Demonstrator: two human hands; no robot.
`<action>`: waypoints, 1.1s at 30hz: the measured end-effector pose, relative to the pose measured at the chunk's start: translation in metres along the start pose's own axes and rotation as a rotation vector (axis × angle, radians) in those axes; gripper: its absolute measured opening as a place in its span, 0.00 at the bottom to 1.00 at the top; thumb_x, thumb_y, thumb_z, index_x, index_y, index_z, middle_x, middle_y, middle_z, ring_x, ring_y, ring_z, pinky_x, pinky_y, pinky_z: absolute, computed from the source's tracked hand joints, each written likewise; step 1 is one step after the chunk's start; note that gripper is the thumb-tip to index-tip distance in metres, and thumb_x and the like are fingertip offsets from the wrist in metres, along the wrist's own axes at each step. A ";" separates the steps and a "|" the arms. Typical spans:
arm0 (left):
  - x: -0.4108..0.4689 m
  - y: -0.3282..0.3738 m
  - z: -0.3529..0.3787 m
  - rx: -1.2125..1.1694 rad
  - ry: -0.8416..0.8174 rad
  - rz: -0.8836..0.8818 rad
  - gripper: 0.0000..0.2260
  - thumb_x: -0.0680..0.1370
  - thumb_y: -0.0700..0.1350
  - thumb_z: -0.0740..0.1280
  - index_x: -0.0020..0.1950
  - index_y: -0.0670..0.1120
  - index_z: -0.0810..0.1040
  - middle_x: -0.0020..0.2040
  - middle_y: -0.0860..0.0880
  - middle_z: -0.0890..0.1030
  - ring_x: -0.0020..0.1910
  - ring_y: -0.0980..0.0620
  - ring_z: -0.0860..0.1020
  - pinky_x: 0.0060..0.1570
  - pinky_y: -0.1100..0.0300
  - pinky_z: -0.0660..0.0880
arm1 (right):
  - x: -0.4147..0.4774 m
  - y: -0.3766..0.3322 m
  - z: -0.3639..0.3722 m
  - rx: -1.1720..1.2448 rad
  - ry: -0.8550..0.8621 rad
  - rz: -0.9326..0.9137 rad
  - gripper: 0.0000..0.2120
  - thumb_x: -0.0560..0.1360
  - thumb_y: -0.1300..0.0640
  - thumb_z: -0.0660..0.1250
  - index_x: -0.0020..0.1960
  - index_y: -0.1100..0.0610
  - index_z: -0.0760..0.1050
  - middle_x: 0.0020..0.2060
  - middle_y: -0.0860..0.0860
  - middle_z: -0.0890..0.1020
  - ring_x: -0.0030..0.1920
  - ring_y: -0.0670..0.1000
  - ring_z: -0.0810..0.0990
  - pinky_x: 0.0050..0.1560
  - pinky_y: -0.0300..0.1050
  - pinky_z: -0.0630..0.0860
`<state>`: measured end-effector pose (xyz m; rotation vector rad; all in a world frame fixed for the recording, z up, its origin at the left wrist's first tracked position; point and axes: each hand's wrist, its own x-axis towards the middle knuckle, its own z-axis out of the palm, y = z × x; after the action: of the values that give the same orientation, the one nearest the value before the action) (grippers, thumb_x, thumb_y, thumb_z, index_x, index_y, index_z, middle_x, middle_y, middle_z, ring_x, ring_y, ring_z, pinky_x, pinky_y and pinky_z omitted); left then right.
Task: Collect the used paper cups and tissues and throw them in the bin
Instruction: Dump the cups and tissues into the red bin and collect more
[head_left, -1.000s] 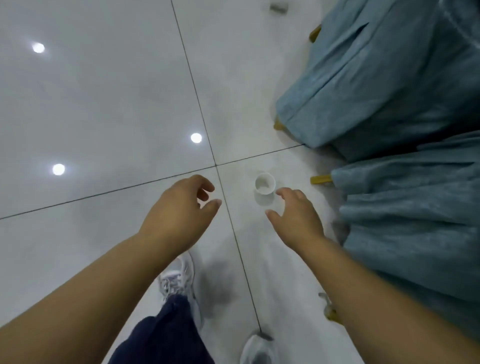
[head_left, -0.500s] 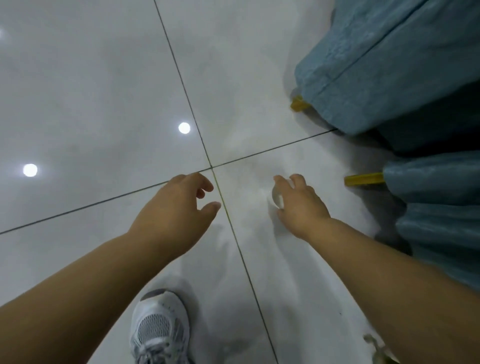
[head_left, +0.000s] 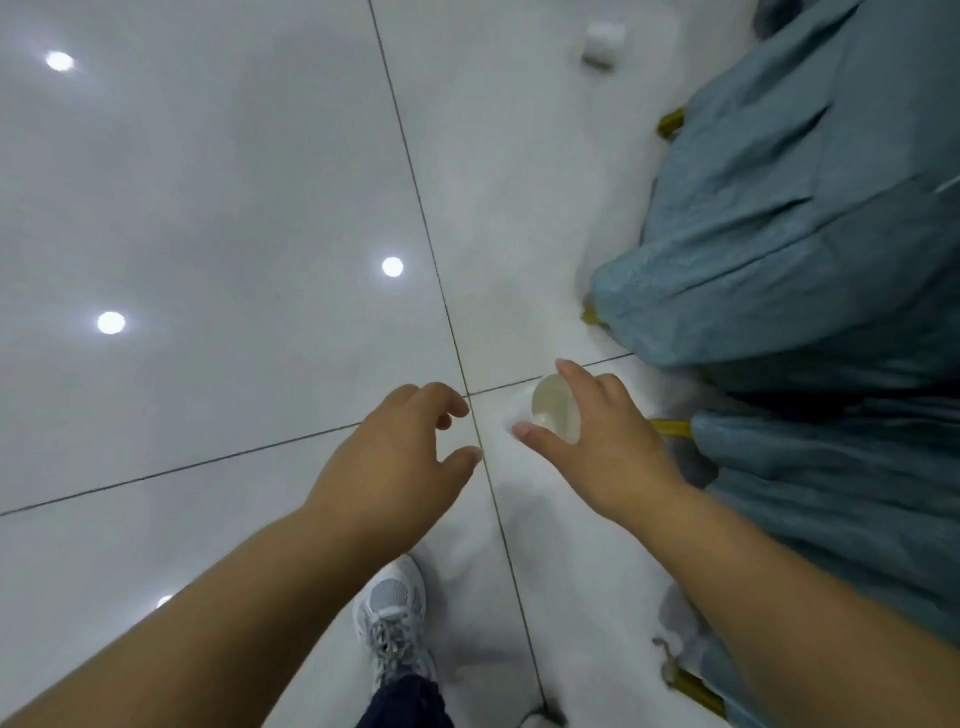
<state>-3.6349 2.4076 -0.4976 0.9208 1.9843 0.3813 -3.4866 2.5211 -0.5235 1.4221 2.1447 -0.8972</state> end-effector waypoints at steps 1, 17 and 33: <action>-0.007 0.008 -0.017 -0.012 0.002 0.006 0.17 0.76 0.54 0.67 0.64 0.57 0.70 0.57 0.57 0.72 0.50 0.58 0.74 0.50 0.63 0.73 | -0.010 -0.015 -0.018 0.027 0.009 -0.005 0.38 0.73 0.34 0.62 0.76 0.44 0.50 0.70 0.49 0.62 0.65 0.52 0.69 0.53 0.41 0.66; -0.057 0.151 -0.253 -0.099 0.097 0.103 0.36 0.69 0.50 0.76 0.72 0.54 0.61 0.68 0.54 0.66 0.65 0.51 0.67 0.59 0.61 0.66 | -0.090 -0.200 -0.276 0.408 0.009 -0.191 0.36 0.73 0.41 0.67 0.76 0.44 0.56 0.69 0.47 0.66 0.65 0.47 0.69 0.65 0.43 0.67; 0.089 0.289 -0.411 -0.224 0.274 0.099 0.24 0.68 0.48 0.77 0.60 0.54 0.70 0.51 0.60 0.71 0.47 0.62 0.72 0.42 0.71 0.66 | 0.043 -0.239 -0.470 0.728 0.151 -0.057 0.25 0.76 0.44 0.65 0.71 0.46 0.66 0.61 0.40 0.73 0.49 0.34 0.72 0.43 0.29 0.67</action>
<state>-3.8716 2.7021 -0.1547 0.8609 2.0921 0.8065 -3.7185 2.8164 -0.1508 1.7952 2.0582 -1.7652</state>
